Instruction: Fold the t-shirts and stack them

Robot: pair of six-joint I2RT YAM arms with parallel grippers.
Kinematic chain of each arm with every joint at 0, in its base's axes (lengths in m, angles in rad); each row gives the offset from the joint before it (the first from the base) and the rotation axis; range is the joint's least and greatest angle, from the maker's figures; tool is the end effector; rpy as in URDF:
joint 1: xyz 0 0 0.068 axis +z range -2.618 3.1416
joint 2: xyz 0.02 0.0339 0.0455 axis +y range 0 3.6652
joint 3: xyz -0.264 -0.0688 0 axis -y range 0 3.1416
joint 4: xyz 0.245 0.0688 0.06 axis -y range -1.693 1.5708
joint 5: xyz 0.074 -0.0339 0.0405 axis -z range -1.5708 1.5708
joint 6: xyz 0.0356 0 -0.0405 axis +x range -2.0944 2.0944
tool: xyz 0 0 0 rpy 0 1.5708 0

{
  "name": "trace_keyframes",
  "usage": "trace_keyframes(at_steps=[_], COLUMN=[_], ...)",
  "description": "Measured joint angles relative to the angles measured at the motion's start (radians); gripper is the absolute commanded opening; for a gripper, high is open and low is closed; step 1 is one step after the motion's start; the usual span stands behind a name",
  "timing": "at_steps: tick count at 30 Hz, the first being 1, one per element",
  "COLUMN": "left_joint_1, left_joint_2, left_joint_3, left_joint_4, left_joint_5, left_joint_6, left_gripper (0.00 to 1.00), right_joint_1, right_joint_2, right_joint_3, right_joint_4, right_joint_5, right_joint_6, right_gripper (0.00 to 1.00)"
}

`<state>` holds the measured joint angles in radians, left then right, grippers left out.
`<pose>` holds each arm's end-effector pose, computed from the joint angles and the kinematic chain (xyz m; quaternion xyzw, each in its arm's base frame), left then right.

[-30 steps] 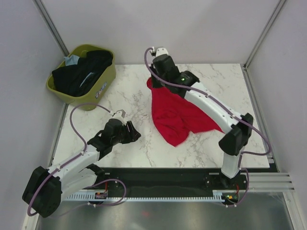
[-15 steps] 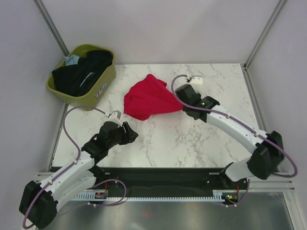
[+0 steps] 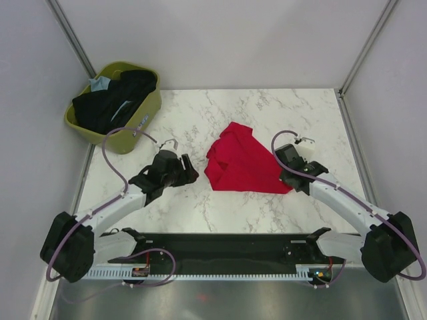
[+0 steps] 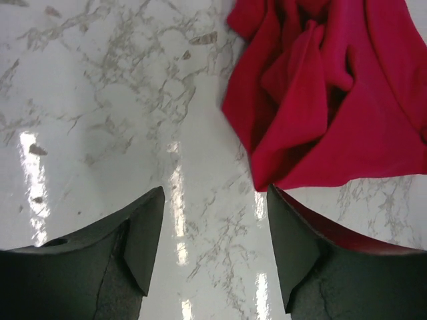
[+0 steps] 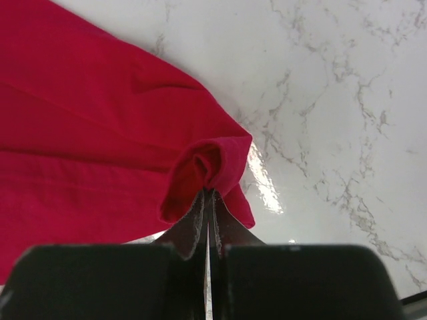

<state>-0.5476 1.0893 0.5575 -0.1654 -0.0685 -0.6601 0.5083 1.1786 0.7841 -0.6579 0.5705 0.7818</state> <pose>0.1919 -0.1142 0.2046 -0.0654 0.9033 -0.2145 0.3656 0.2014 0.0902 0.2284 0.1979 0.9090 -0.0695 0.3601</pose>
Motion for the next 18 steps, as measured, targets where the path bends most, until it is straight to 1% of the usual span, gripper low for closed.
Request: trace_keyframes(at_steps=[3, 5, 10, 13, 15, 16, 17, 18], left_joint_1=[0.0, 0.0, 0.009, 0.016, 0.019, 0.02, 0.019, 0.019], left_joint_2=[0.133, 0.249, 0.554, 0.65, 0.65, 0.639, 0.624, 0.598], left_joint_3=[0.07, 0.125, 0.355, 0.457, 0.463, 0.455, 0.439, 0.412], left_joint_4=[0.069, 0.122, 0.172, 0.191, 0.204, 0.214, 0.222, 0.226], left_joint_5=[0.02, 0.029, 0.058, 0.098, 0.114, 0.122, 0.126, 0.13], left_joint_6=[0.014, 0.031, 0.091, 0.106, 0.108, 0.108, 0.108, 0.104], left_gripper=[0.77, 0.79, 0.77, 0.74, 0.71, 0.67, 0.52, 0.44], right_joint_1=[0.0, 0.0, 0.0, 0.0, 0.0, 0.0, 0.0, 0.0], right_joint_2=[-0.023, -0.045, -0.068, -0.069, -0.066, -0.065, -0.065, -0.066], right_joint_3=[-0.004, 0.0, 0.076, 0.186, 0.258, 0.291, 0.315, 0.33], right_joint_4=[0.035, 0.056, 0.089, 0.094, 0.094, 0.094, 0.094, 0.093], right_joint_5=[-0.052, -0.082, -0.175, -0.204, -0.2, -0.186, -0.16, -0.131], right_joint_6=[-0.026, -0.051, -0.145, -0.198, -0.224, -0.232, -0.237, -0.236], right_gripper=[0.0, 0.0, 0.0, 0.0, 0.0, 0.0, 0.0, 0.0])
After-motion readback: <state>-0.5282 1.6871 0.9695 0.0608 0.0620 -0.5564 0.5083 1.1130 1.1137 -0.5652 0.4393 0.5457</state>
